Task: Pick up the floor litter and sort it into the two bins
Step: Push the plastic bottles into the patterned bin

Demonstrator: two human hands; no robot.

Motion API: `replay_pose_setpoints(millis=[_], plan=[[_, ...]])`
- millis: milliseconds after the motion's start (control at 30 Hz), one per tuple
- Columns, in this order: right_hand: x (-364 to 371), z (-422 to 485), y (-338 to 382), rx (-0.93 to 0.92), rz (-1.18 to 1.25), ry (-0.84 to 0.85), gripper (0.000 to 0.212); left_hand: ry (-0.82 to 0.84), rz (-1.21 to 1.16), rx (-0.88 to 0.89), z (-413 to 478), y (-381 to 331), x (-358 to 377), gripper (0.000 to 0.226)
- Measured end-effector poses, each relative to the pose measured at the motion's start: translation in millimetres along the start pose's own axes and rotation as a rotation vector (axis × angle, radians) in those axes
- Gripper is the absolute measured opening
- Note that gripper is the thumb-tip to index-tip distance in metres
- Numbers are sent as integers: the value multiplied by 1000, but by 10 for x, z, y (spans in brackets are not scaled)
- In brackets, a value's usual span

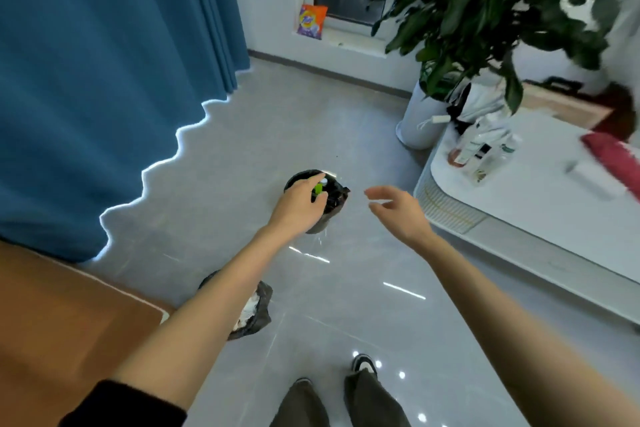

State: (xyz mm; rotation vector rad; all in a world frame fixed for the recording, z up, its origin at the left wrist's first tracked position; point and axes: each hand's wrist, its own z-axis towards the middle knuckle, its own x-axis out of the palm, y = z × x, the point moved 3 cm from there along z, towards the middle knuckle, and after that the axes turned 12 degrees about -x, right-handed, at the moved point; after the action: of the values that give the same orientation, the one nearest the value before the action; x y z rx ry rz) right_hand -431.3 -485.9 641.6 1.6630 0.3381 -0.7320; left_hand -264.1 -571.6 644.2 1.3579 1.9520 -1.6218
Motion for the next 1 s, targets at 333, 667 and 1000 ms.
replay_pose_setpoints(millis=[333, 667, 1000], plan=[[-902, -401, -594, 92, 30, -165, 31, 68, -35, 110, 15, -891, 406, 48], [-2021, 109, -1655, 149, 4, -205, 32, 108, -32, 117, 759, -2006, 1273, 46], [-3273, 1005, -2851, 217, -56, -151, 39, 159, -184, 9, 1660, -3222, 2178, 43]])
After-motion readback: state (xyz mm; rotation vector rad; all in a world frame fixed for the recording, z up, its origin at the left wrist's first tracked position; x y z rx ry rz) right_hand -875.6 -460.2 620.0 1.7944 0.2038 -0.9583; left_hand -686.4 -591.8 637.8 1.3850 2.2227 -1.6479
